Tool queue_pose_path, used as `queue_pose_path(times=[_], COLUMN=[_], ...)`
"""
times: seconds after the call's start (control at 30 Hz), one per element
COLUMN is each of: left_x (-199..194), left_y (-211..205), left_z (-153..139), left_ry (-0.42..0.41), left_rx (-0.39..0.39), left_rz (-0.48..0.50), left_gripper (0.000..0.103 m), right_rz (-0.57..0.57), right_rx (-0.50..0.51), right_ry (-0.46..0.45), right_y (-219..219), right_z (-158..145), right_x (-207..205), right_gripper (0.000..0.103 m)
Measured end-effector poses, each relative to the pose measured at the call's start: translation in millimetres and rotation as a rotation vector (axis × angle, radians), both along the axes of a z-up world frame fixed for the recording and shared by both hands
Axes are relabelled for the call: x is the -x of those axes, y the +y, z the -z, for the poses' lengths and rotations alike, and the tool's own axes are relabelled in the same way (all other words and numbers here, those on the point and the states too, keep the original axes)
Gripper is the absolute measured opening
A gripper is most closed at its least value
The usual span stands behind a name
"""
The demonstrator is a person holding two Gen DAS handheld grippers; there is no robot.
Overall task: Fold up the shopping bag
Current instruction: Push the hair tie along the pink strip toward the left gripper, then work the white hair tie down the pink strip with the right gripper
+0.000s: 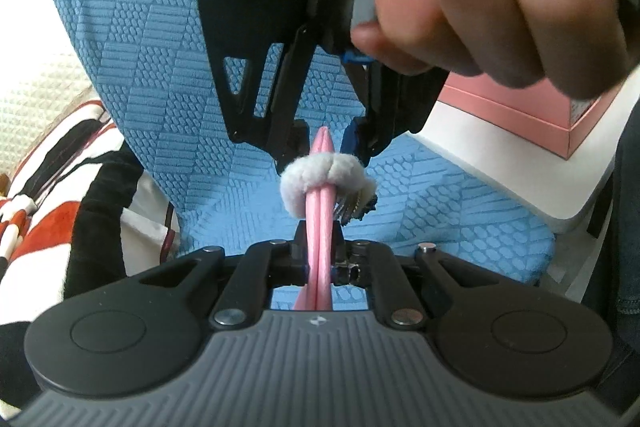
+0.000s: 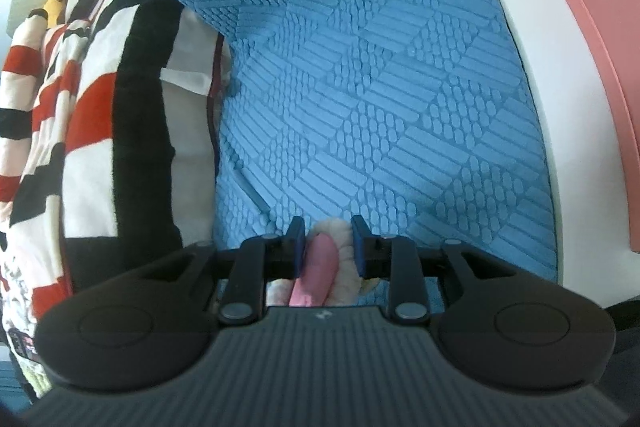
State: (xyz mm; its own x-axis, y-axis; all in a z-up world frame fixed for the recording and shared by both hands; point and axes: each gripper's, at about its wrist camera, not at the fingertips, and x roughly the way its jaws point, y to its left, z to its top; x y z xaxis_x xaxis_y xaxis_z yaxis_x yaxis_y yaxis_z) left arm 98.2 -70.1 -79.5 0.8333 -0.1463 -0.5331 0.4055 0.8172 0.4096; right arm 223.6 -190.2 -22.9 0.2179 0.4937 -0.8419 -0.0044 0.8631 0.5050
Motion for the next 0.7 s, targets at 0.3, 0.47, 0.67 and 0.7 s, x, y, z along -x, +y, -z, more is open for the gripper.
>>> queue_pose_path(times=[0.3, 0.47, 0.67, 0.7], left_x=[-8, -11, -11, -11], left_y=[6, 9, 9, 9], left_z=[0, 0, 0, 0], left_ry=[0.036, 0.051, 0.056, 0.056], left_rx=[0.038, 0.051, 0.051, 0.053], left_rz=[-0.030, -0.044, -0.048, -0.049], left_gripper=[0.010, 0.011, 0.011, 0.011], right_rz=[0.031, -0.001, 0.013, 0.016], right_rx=[-0.031, -0.024, -0.035, -0.037], right_ry=[-0.024, -0.039, -0.036, -0.032], right_y=[-13, -11, -11, -11], right_z=[-16, -20, -19, -18], right_x=[1, 8, 8, 8], right_gripper=[0.029, 0.027, 0.024, 0.024])
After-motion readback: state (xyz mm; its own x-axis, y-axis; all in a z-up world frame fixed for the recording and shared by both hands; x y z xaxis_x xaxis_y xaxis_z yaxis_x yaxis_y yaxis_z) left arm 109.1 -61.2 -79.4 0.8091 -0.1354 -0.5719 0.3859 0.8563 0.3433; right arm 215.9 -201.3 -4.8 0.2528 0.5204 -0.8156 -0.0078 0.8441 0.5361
